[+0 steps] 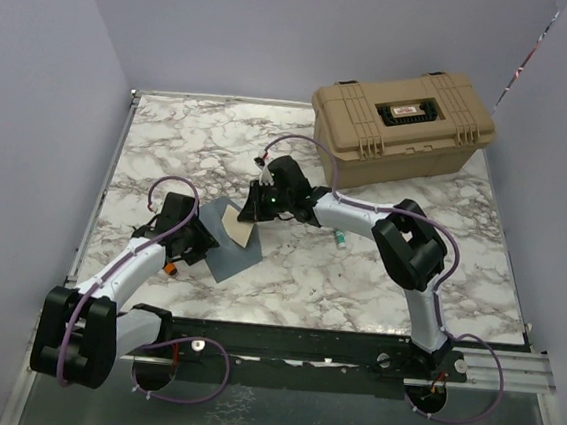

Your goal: Place the letter into the envelope and seal it

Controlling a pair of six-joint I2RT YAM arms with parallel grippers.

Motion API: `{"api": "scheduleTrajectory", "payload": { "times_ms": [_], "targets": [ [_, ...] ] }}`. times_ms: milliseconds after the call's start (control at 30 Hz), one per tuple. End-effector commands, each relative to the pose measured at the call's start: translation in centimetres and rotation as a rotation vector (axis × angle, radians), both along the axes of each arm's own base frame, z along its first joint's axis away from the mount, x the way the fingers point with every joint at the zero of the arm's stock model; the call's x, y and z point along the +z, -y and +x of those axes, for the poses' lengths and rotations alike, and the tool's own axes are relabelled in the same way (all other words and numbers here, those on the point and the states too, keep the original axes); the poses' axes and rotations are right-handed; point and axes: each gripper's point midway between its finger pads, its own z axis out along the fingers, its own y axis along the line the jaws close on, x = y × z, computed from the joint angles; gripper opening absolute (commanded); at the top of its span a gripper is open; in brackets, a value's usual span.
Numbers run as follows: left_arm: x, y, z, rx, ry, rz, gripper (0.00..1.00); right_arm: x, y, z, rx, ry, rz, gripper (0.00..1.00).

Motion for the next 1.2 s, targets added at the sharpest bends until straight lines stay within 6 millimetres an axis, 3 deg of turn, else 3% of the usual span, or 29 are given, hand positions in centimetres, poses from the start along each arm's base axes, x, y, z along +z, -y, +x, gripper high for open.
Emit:
{"api": "scheduleTrajectory", "payload": {
  "times_ms": [0, 100, 233, 533, 700, 900, 1167],
  "targets": [
    [-0.8, -0.1, -0.6, -0.011, -0.04, 0.007, 0.47, -1.6, 0.2, 0.1, 0.023, -0.027, -0.009, 0.03],
    [-1.7, 1.3, -1.6, -0.059, -0.11, -0.058, 0.46, -2.1, -0.1, -0.1, 0.059, -0.033, 0.034, 0.0],
    [-2.4, 1.3, -2.0, -0.072, -0.145, -0.057, 0.46, -2.7, -0.3, -0.3, 0.078, -0.023, 0.066, 0.0],
    [-0.2, 1.7, -0.5, -0.09, -0.058, -0.07, 0.47, -3.0, -0.6, 2.0, -0.048, 0.059, 0.14, 0.0],
    [-1.1, 1.4, -0.8, -0.094, -0.072, -0.051, 0.47, -3.7, -1.0, 0.7, -0.055, -0.027, 0.173, 0.0],
    [-0.7, 1.4, -0.1, -0.089, -0.033, -0.049, 0.45, -4.4, -1.4, -1.8, -0.019, -0.073, 0.159, 0.0],
    [-0.2, 2.1, 0.1, -0.088, -0.035, -0.101, 0.45, -5.1, -1.9, -2.5, -0.01, -0.091, 0.145, 0.0]
  ]
}}
